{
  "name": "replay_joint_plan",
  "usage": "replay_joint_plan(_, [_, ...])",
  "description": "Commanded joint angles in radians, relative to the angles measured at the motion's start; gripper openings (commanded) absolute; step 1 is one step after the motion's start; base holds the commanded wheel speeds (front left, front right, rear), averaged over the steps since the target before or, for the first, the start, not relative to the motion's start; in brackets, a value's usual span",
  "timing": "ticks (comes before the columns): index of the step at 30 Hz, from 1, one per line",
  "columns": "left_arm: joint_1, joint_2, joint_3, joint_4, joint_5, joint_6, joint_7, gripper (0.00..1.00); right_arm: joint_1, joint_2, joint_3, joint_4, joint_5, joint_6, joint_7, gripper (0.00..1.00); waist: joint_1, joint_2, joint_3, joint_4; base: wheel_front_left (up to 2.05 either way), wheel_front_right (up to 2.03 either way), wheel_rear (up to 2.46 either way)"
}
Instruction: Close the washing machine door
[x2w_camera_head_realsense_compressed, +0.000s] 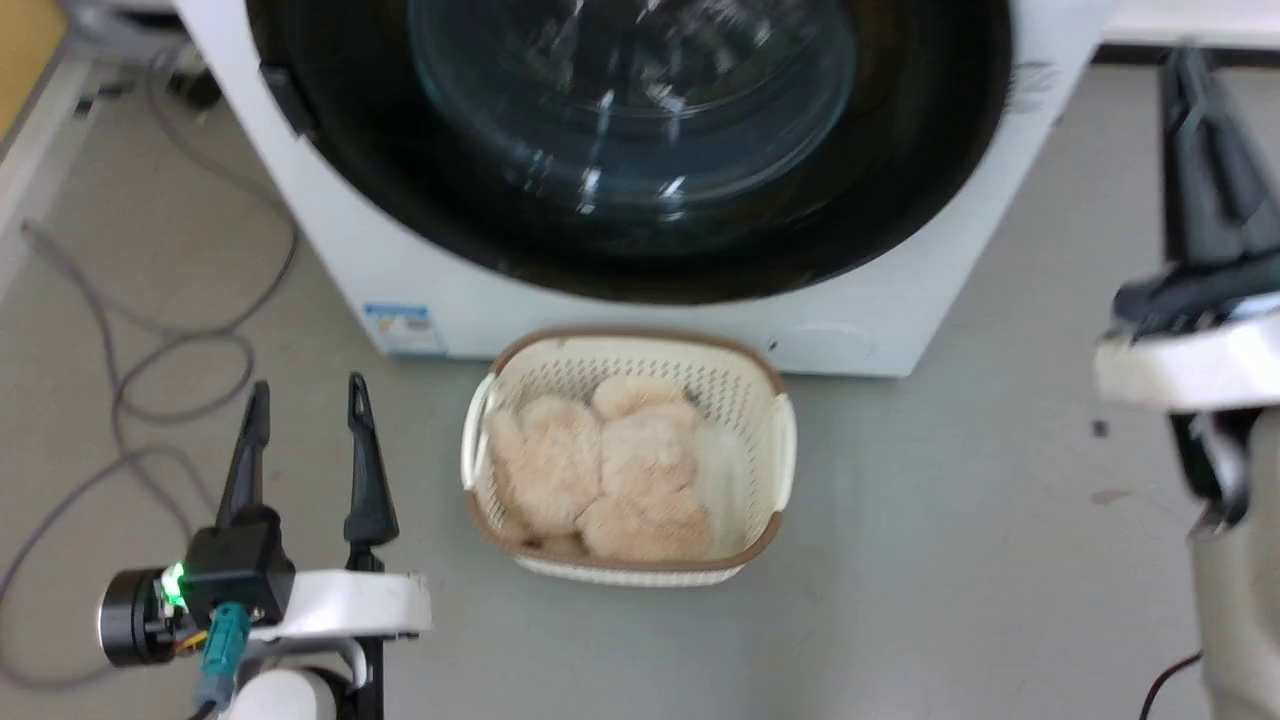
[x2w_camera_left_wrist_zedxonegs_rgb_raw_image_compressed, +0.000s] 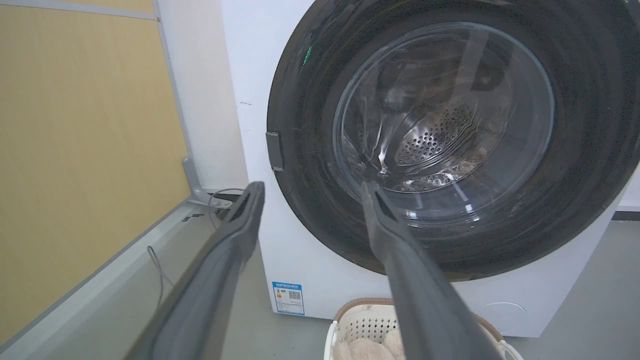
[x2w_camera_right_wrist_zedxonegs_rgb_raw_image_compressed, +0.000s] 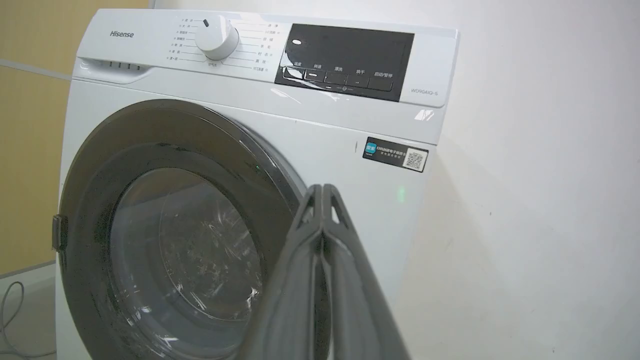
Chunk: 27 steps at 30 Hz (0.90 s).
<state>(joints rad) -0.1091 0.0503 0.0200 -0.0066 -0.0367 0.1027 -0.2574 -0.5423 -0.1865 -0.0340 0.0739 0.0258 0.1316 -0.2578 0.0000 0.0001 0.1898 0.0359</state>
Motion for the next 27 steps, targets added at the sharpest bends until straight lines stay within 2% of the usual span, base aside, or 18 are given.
replay_joint_plan(1, [0.011,0.003,0.003,0.003,0.006,0.000,-0.004,1.00,0.023,0.006,0.002,-0.004,0.006,-0.001,-0.004,0.00,0.0000,-0.0001,-0.035,-0.034,0.00,0.00,0.00])
replay_joint_plan(4, [0.037,0.003,0.003,0.005,0.010,0.002,-0.004,1.00,0.091,0.019,0.017,0.025,0.020,-0.001,-0.004,0.00,0.0000,-0.0001,-0.067,-0.054,0.00,0.00,0.00])
replay_joint_plan(16, [0.108,0.011,-0.005,0.004,0.032,0.008,-0.004,1.00,0.304,0.097,-0.024,0.120,0.107,-0.001,-0.004,0.00,0.0000,-0.0001,-0.136,-0.104,0.00,0.00,0.00])
replay_joint_plan(17, [0.113,0.012,-0.005,0.005,0.033,0.009,-0.004,1.00,0.322,0.104,-0.025,0.123,0.121,-0.001,-0.004,0.24,0.0000,-0.0001,-0.140,-0.107,0.00,0.00,0.00])
replay_joint_plan(18, [0.118,0.013,-0.006,0.005,0.034,0.010,-0.004,1.00,0.339,0.110,-0.025,0.125,0.130,-0.001,-0.004,0.72,0.0000,-0.0001,-0.144,-0.111,0.00,0.00,0.00])
replay_joint_plan(19, [0.124,0.014,-0.006,0.005,0.033,0.011,-0.004,1.00,0.357,0.114,-0.024,0.125,0.132,-0.001,-0.004,1.00,0.0000,-0.0001,-0.149,-0.113,0.00,0.00,0.00])
replay_joint_plan(27, [0.159,0.017,-0.013,0.015,0.032,0.013,-0.004,1.00,0.474,0.134,-0.009,0.123,0.141,-0.001,-0.004,1.00,0.0000,-0.0001,-0.174,-0.123,0.00,0.00,0.00])
